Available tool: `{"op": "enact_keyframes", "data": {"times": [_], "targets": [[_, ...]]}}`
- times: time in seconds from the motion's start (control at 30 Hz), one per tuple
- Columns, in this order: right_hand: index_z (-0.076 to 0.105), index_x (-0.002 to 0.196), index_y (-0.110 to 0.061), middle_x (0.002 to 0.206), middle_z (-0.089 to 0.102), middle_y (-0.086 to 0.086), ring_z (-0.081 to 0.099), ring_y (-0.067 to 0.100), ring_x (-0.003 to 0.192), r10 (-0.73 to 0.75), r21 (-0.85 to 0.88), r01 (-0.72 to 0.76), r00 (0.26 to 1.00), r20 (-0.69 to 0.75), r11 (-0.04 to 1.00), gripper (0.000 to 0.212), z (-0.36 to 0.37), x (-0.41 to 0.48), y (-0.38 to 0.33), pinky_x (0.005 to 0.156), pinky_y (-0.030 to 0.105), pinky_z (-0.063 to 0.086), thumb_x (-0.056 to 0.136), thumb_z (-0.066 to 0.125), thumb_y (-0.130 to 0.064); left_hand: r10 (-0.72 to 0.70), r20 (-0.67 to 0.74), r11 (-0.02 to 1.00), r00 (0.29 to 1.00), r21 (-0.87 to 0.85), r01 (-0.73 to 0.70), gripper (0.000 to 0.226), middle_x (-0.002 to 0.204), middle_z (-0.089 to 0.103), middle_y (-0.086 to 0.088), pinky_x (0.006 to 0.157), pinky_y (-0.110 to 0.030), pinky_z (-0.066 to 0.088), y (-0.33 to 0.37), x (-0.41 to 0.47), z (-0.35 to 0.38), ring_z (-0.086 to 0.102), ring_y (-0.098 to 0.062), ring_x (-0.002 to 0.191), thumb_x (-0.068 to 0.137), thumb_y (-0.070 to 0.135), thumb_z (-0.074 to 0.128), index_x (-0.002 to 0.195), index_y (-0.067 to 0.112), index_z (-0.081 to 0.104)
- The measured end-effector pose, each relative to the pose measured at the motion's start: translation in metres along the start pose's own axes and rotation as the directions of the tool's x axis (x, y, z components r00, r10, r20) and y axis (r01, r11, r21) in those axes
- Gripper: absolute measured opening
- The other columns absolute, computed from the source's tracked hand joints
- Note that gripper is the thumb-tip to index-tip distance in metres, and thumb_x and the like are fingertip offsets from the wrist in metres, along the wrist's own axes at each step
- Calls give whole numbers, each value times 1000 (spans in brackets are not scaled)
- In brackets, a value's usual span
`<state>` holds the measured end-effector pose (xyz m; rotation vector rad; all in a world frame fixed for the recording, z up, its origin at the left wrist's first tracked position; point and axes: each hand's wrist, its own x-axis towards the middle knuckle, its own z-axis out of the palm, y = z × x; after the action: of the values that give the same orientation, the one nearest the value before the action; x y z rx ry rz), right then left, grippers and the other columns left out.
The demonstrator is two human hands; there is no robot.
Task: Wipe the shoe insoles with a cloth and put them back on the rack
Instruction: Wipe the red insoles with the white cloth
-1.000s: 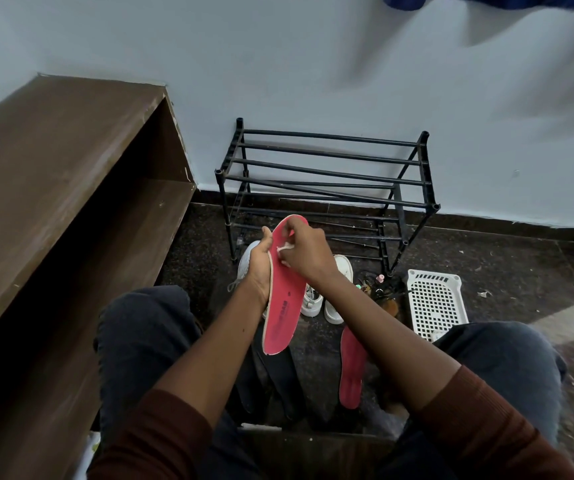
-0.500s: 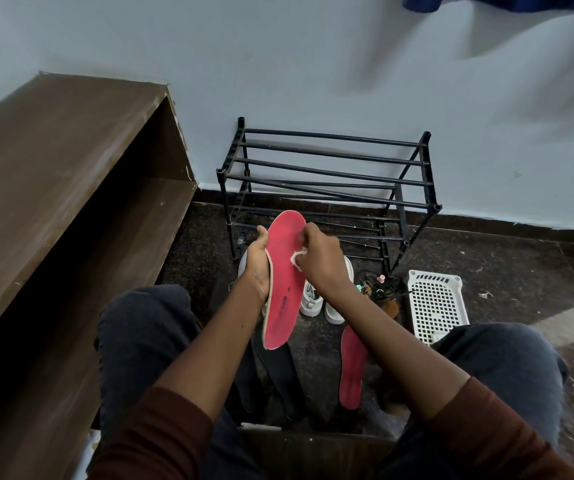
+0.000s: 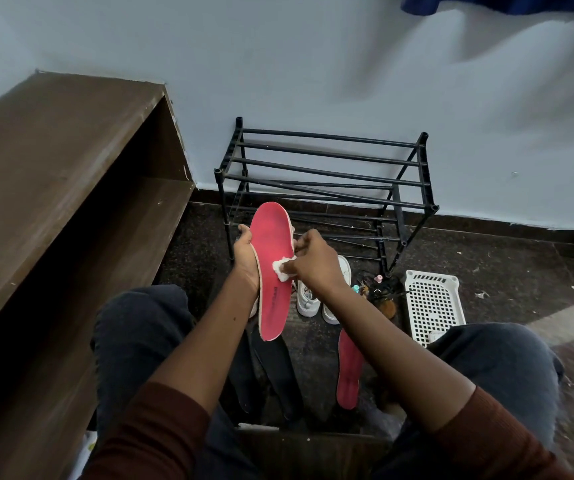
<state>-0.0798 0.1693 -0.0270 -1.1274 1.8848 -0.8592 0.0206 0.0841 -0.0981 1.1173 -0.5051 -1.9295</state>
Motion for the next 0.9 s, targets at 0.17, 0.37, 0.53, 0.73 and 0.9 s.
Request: {"op": "enact_keyframes", "data": {"times": [0.17,0.37,0.53,0.73,0.9], "targets": [[59,90,16,87,65,23,66,29,70,295,327,-381,912,285,865,18,-6,6,-1,62,35,60,73,64,15,-47,3,999,999,9,47,87,143,42,-22,109,-51,33,-2,4,-7,46,-38,121,90,68,19,141,0,39],[57,81,10,78,62,15,67,20,54,340,594,-531,846,410,604,8,-12,10,-1,46,23,55,83,52,16,-98,207,995,973,0,100,106,126,52,-22,104,-46,37,2,-10,-10,52,-33,110,76,85,17,136,2,45],[54,81,7,84,56,14,61,25,69,360,736,-542,835,416,407,15,-4,16,-2,44,24,54,87,44,16,-100,372,991,923,-41,124,92,123,51,-24,99,-44,44,-7,-31,-8,55,-32,109,76,66,48,136,-3,41],[60,74,7,85,64,21,64,30,72,305,571,-311,946,109,759,7,-4,9,-2,59,31,59,78,60,12,-103,387,977,916,-134,166,76,125,51,-19,99,-42,43,-17,-29,-9,54,-30,109,83,57,46,135,2,43],[69,102,-3,97,68,9,61,19,88,-146,-63,134,941,-305,989,21,-18,15,-8,69,11,37,83,63,-7,-124,361,956,924,-208,209,63,107,66,-15,84,-36,54,-14,-28,-4,66,-27,91,83,53,48,119,3,60]]}}
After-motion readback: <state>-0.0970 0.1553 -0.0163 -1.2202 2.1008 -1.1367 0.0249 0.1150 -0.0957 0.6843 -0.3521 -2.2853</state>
